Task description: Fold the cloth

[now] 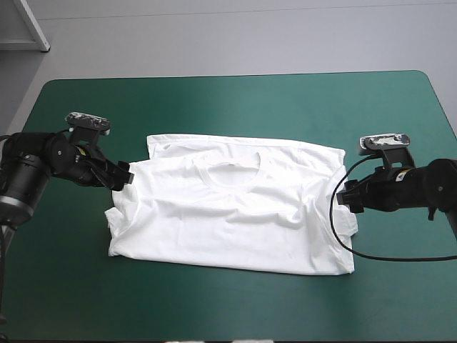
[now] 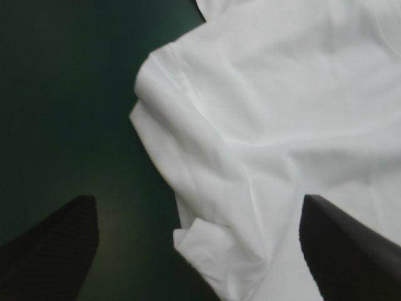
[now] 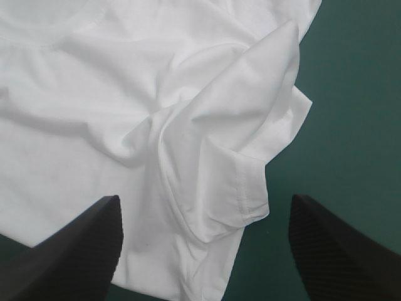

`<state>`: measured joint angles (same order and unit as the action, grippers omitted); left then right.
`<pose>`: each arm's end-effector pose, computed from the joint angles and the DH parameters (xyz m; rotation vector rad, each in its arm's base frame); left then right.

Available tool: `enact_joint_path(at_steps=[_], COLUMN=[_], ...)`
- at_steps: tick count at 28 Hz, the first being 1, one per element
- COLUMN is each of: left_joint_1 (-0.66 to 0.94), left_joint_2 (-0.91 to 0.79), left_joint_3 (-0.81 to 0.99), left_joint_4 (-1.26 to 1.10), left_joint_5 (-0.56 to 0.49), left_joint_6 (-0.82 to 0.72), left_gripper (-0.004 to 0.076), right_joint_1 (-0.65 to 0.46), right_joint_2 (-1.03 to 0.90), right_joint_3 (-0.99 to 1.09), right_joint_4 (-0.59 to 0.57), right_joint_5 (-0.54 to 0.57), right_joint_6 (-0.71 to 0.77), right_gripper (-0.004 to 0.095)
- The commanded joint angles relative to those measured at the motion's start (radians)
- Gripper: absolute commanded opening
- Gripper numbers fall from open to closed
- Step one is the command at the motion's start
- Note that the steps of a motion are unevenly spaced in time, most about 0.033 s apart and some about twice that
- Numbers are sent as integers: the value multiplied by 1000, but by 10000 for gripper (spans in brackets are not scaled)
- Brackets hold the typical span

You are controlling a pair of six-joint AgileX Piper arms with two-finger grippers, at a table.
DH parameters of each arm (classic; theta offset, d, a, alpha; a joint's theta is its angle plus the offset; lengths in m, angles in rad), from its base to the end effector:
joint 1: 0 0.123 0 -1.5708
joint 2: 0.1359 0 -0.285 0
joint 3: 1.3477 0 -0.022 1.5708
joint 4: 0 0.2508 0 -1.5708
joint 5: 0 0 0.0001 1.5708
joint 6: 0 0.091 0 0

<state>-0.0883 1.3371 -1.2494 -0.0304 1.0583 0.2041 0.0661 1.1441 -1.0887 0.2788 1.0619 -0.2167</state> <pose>0.2662 -0.0260 0.3492 0.3726 2.6022 -0.0001 0.2130 0.0360 0.3510 -0.2743 2.5536 0.3086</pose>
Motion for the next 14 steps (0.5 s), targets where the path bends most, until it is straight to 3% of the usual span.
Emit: enact_joint_path(at_steps=[1, 5, 8, 14], left_joint_1=[-1, -1, 52, 167], left_joint_2=[-96, -177, -236, -161], left_joint_3=[-58, -7, 150, 344], left_joint_4=[52, 153, 148, -157], left_joint_5=[28, -15, -194, -349], left_joint_6=[-21, -122, -222, -103], left_gripper=[634, 634, 634, 630], right_joint_1=[1, 1, 1, 1], right_joint_2=[-35, -35, -35, -47], right_joint_3=[-37, -37, -37, -37], right_joint_4=[5, 5, 5, 9], right_joint_5=[-6, 11, 52, 90], right_joint_6=[2, 2, 2, 2], right_gripper=[702, 702, 702, 702])
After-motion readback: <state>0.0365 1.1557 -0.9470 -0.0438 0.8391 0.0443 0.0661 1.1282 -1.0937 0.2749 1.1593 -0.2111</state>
